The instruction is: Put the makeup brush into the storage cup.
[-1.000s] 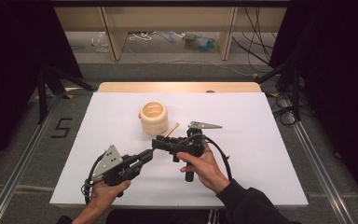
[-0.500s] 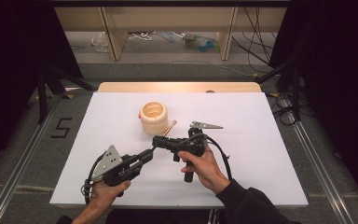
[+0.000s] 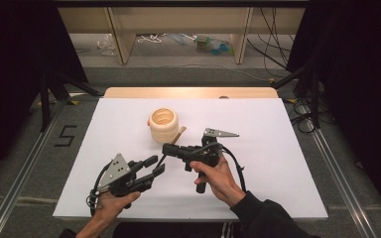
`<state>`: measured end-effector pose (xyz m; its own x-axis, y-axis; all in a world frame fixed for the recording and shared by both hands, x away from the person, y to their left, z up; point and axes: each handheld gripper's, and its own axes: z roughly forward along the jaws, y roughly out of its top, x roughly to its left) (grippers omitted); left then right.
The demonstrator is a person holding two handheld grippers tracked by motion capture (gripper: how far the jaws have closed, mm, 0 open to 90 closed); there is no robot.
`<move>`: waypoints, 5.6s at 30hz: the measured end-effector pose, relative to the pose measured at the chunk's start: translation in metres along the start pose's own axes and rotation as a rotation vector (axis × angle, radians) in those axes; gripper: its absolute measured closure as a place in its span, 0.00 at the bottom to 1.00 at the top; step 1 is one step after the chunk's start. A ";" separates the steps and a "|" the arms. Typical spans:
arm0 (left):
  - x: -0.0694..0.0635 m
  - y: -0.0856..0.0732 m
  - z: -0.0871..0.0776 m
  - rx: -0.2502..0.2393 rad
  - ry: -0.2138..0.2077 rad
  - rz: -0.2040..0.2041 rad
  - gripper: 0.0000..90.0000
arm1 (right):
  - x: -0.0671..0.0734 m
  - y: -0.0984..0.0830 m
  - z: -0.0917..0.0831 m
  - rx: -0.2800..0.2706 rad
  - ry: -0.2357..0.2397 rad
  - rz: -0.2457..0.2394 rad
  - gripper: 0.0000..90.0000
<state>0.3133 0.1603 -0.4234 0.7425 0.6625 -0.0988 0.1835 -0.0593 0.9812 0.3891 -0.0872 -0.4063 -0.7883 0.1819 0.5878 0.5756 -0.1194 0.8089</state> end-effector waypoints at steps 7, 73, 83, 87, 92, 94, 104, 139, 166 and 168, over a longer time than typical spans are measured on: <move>0.001 0.000 0.000 0.021 0.015 0.002 0.53 | 0.004 0.002 0.000 0.032 -0.021 -0.069 0.92; 0.042 -0.009 -0.015 0.119 0.137 0.010 0.23 | -0.007 0.033 -0.019 0.148 -0.269 -0.407 0.92; 0.043 -0.010 -0.019 0.124 0.143 0.009 0.23 | -0.013 0.039 -0.021 0.149 -0.286 -0.408 0.92; 0.043 -0.011 -0.020 0.124 0.147 -0.003 0.22 | -0.014 0.040 -0.020 0.150 -0.294 -0.409 0.92; 0.044 -0.011 -0.021 0.127 0.149 0.008 0.21 | -0.015 0.042 -0.019 0.152 -0.301 -0.412 0.92; 0.045 -0.011 -0.022 0.129 0.153 0.015 0.21 | -0.016 0.044 -0.018 0.150 -0.293 -0.409 0.92; 0.046 -0.012 -0.023 0.128 0.154 0.017 0.21 | -0.020 0.053 -0.013 0.140 -0.302 -0.425 0.92; 0.045 -0.012 -0.023 0.128 0.159 0.011 0.21 | -0.036 0.081 -0.004 0.124 -0.336 -0.409 0.92; 0.045 -0.012 -0.022 0.126 0.159 0.008 0.21 | -0.051 0.094 0.006 0.147 -0.378 -0.386 0.92; 0.045 -0.012 -0.022 0.125 0.161 0.007 0.21 | -0.054 0.096 0.008 0.143 -0.384 -0.379 0.92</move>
<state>0.3304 0.2077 -0.4355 0.6331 0.7721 -0.0548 0.2649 -0.1496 0.9526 0.4882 -0.1009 -0.3607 -0.8256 0.5317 0.1888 0.3125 0.1523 0.9376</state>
